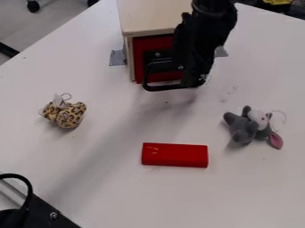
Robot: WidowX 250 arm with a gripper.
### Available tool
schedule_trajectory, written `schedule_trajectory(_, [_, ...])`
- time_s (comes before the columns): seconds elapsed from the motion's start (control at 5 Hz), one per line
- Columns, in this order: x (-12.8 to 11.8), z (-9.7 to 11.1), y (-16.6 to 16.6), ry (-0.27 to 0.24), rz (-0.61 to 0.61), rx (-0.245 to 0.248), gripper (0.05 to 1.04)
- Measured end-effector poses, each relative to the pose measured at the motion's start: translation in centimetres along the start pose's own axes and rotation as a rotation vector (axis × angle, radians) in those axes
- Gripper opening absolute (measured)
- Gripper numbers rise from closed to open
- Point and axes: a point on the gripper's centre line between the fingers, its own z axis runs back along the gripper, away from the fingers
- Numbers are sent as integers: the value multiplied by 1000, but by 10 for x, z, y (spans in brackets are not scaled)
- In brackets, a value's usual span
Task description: Opened the drawer
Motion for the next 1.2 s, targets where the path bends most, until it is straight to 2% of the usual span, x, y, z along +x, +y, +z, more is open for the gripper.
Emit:
schedule_trajectory(0.2, [-6,-11,7,26,13,-1,999])
schedule_trajectory(0.4, [-6,-13,10,24,10,10,999])
schedule_trajectory(0.8, [-10,-24,5,42,8,-10,999])
schedule_trajectory(1.0, [-8,-26,2,48,-3,-2,999])
schedule_trajectory(1.2, [-7,-37,1,65,-8,-3,999])
